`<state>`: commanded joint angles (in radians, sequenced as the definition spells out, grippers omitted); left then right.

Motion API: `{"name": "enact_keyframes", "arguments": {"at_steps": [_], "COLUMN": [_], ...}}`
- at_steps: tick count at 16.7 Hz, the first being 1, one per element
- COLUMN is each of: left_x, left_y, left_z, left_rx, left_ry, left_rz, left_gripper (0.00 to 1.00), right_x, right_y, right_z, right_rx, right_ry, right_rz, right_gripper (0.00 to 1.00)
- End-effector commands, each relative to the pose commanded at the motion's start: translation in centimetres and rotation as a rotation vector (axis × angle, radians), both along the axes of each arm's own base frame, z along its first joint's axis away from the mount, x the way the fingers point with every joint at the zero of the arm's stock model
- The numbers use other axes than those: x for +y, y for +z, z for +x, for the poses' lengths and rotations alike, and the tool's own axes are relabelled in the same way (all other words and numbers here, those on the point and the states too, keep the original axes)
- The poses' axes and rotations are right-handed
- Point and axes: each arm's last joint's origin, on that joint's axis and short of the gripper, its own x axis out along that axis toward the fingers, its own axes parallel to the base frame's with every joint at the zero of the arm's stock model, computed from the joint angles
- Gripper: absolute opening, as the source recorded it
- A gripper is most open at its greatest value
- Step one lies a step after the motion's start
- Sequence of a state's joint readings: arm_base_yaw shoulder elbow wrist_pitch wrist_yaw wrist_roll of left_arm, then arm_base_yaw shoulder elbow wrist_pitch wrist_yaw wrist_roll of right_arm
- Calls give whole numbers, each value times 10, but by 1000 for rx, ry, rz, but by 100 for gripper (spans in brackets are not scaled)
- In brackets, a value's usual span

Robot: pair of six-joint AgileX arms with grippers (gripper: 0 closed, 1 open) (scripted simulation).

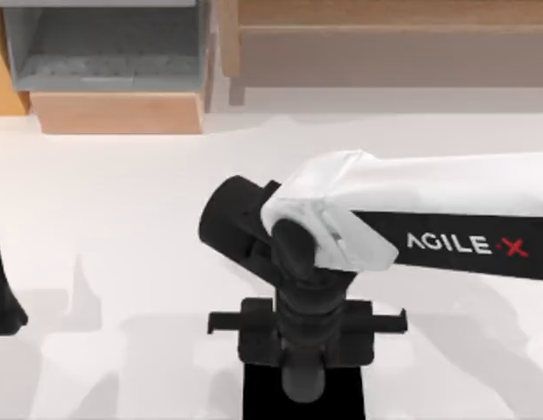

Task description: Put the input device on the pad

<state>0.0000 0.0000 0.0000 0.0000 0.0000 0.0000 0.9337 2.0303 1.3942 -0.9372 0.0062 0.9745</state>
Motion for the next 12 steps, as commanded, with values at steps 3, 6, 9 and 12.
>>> {"name": "enact_keyframes", "arguments": {"at_steps": [3, 6, 9, 12], "left_x": [0, 0, 0, 0], "left_y": [0, 0, 0, 0], "left_z": [0, 0, 0, 0], "left_rx": [0, 0, 0, 0], "left_ry": [0, 0, 0, 0], "left_rz": [0, 0, 0, 0], "left_gripper": [100, 100, 100, 100], "right_x": [0, 0, 0, 0], "right_y": [0, 0, 0, 0], "right_z": [0, 0, 0, 0], "right_rx": [0, 0, 0, 0], "right_ry": [0, 0, 0, 0], "right_rz": [0, 0, 0, 0], "right_gripper": [38, 60, 83, 100]}}
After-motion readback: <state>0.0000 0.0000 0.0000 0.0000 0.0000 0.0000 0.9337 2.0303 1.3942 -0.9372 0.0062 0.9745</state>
